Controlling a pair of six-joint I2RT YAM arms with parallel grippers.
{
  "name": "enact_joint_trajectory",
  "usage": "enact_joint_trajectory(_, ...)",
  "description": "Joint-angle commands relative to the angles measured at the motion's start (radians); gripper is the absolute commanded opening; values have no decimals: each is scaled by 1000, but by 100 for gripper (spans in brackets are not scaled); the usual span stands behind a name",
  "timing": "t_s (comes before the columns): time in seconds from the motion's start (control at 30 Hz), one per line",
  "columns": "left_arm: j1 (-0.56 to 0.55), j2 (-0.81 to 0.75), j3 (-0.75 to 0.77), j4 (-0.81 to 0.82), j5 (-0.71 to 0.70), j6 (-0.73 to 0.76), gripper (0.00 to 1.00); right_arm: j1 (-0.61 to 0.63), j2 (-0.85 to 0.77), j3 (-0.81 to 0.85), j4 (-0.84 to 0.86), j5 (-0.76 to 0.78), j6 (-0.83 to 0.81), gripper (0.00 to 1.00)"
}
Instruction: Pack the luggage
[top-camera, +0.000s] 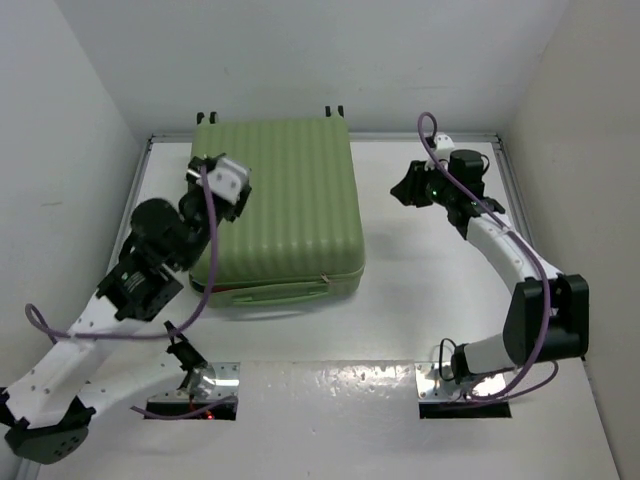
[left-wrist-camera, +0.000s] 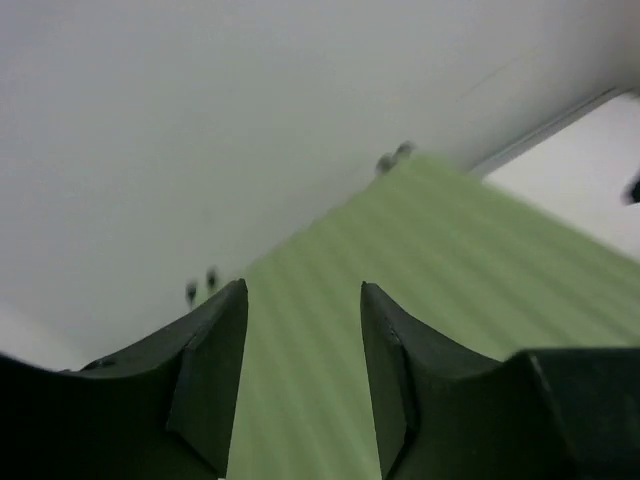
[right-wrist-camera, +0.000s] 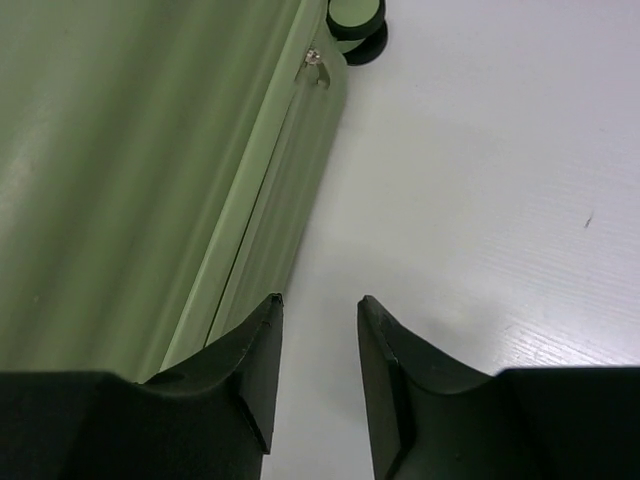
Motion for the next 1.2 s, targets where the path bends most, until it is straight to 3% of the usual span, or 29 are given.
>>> enact_joint_trajectory(0.0,125,50,3,-83,-310,-181,51,11,39,77,6,25,22,35)
enact_joint_trajectory(0.13,341,146,-8,-116,-300,-322,37,9,118,129,-40,5,44,28)
enact_joint_trajectory(0.23,577,290,33,-146,-178,-421,36,9,167,181,-72,-29,44,21)
enact_joint_trajectory(0.27,710,335,76,-155,-135,-445,36,12,178,211,-105,-41,47,19)
enact_joint_trajectory(0.37,988,613,247,-206,122,-516,33,9,249,290,-164,-67,24,15)
enact_joint_trajectory(0.43,1019,671,274,-206,224,-505,31,11,275,312,-201,-66,22,15)
enact_joint_trajectory(0.47,1060,788,329,-206,312,-471,28,9,286,329,-216,-64,21,15)
enact_joint_trajectory(0.63,1072,1088,469,-241,504,-387,30,2,332,363,-271,-60,62,14)
enact_joint_trajectory(0.77,1004,1341,655,-267,689,-312,35,5,310,296,-287,-78,62,10)
enact_joint_trajectory(0.93,874,1570,913,-257,934,-276,37,-43,197,190,-353,-138,-30,6)
enact_joint_trajectory(1.1,690,1769,1274,-220,1100,-313,41,-130,-30,12,-411,-267,-169,0)
enact_joint_trajectory(1.17,656,1770,1270,-150,1145,-331,45,-117,-110,-59,-425,-302,-268,0)
